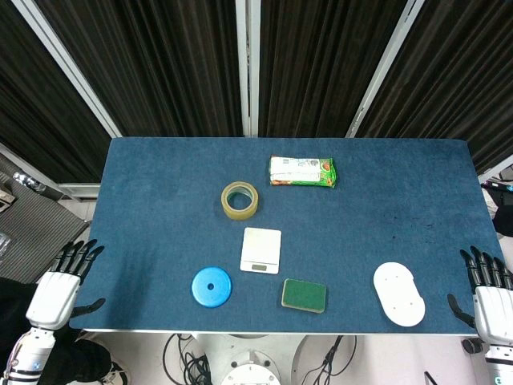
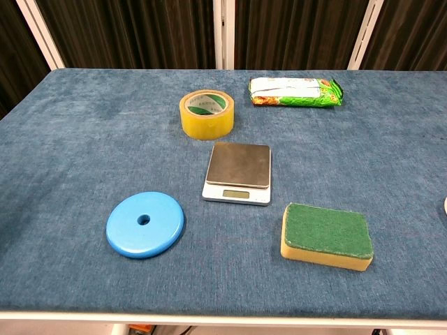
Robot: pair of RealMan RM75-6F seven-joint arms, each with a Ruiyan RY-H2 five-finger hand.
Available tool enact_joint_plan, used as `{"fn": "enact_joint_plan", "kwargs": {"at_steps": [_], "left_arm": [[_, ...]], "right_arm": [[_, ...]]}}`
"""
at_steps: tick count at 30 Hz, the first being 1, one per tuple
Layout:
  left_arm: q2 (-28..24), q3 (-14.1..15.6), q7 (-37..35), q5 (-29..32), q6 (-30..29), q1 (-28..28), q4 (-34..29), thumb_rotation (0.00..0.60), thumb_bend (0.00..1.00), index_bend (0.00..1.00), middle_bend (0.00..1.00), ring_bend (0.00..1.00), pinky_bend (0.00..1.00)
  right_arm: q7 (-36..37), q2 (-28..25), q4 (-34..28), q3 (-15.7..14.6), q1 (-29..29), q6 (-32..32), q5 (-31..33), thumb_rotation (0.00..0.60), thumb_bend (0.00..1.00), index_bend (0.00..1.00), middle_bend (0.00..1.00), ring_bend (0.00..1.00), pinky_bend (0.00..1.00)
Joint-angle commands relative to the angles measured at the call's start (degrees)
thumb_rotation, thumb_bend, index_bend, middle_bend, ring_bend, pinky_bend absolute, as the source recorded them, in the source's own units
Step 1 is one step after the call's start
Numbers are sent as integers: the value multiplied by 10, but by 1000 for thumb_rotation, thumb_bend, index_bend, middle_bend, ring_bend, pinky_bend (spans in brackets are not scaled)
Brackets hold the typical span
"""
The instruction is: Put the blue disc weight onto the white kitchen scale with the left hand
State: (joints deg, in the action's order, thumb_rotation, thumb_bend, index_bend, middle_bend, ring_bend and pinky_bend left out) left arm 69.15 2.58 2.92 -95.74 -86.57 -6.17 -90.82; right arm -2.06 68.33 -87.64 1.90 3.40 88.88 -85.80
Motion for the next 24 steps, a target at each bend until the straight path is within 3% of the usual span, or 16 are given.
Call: {"fn": "enact_joint_plan", "kwargs": {"at_steps": [1,14,20,24], "left_arm": [[1,0,0,0,0,0,0,600,92,107,41,0,0],[7,6,-7,-34,20,-23,-14,600,93,107,41,0,0],[17,11,-6,-77,86,-78,-39,600,93,106,41,0,0],[42,3,-43,-88,140,-128,-48,600,92,100,42,0,0]], "right_arm": [[1,0,1,0,0,1,-1,600,240,0,0,0,0],[9,-2,2,2,2,10,-4,600,240,0,0,0,0],[12,-6,-1,7,3,13,1,600,240,0,0,0,0],[17,-5,3,6,4,14,1,600,240,0,0,0,0]]}}
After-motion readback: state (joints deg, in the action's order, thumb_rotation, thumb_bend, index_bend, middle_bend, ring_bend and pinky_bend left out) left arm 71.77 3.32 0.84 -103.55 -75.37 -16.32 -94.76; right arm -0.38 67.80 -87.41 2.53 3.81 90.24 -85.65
